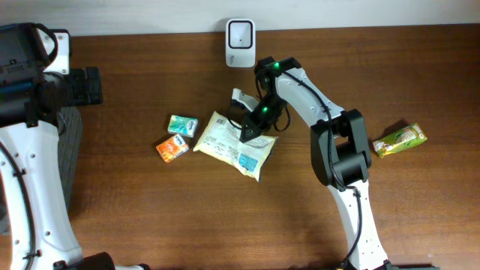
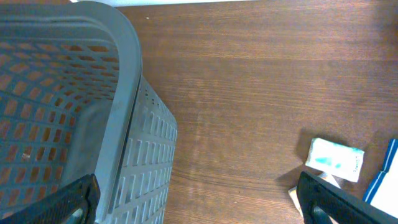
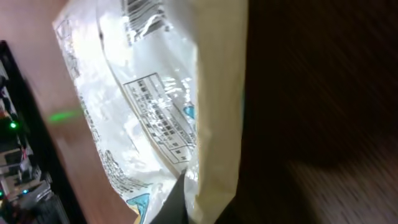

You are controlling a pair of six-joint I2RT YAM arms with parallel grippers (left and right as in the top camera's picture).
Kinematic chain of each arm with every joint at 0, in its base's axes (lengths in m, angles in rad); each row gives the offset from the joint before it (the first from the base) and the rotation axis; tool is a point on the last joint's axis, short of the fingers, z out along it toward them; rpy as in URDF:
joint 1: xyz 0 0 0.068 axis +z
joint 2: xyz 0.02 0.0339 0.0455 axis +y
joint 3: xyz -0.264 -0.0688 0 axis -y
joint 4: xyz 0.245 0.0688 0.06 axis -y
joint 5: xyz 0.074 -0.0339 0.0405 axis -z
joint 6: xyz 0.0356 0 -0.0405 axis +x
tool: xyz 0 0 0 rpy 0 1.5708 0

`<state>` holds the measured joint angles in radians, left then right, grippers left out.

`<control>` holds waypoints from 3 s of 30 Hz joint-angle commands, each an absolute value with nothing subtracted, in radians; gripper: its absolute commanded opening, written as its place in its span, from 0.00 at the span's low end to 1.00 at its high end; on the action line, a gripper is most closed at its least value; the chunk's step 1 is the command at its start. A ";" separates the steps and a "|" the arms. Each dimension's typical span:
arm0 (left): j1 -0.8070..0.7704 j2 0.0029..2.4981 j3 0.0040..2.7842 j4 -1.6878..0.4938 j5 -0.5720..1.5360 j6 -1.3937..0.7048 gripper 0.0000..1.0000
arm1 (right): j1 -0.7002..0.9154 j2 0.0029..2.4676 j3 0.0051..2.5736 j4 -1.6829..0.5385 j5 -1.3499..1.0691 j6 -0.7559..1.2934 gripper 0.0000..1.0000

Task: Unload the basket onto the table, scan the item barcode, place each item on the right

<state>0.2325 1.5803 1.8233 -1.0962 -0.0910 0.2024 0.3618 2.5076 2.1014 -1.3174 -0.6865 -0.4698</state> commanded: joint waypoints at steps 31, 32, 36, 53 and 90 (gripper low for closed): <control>0.239 1.580 1.821 -1.094 -0.098 0.218 0.99 | 0.183 1.966 2.111 -1.426 -1.083 -0.832 0.04; 0.239 1.580 1.821 -1.094 -0.098 0.218 0.99 | 0.183 1.948 2.112 -1.398 -1.048 -0.786 0.04; 0.239 1.580 1.821 -1.094 -0.098 0.218 0.99 | 0.184 1.884 2.112 -1.318 -0.939 -0.675 0.04; 0.239 1.580 1.821 -1.094 -0.098 0.218 0.99 | 0.194 1.789 2.111 -1.301 -0.836 -0.587 0.04; 0.239 1.580 1.821 -1.094 -0.098 0.218 0.99 | 0.519 2.241 2.110 -0.351 0.947 -1.183 0.04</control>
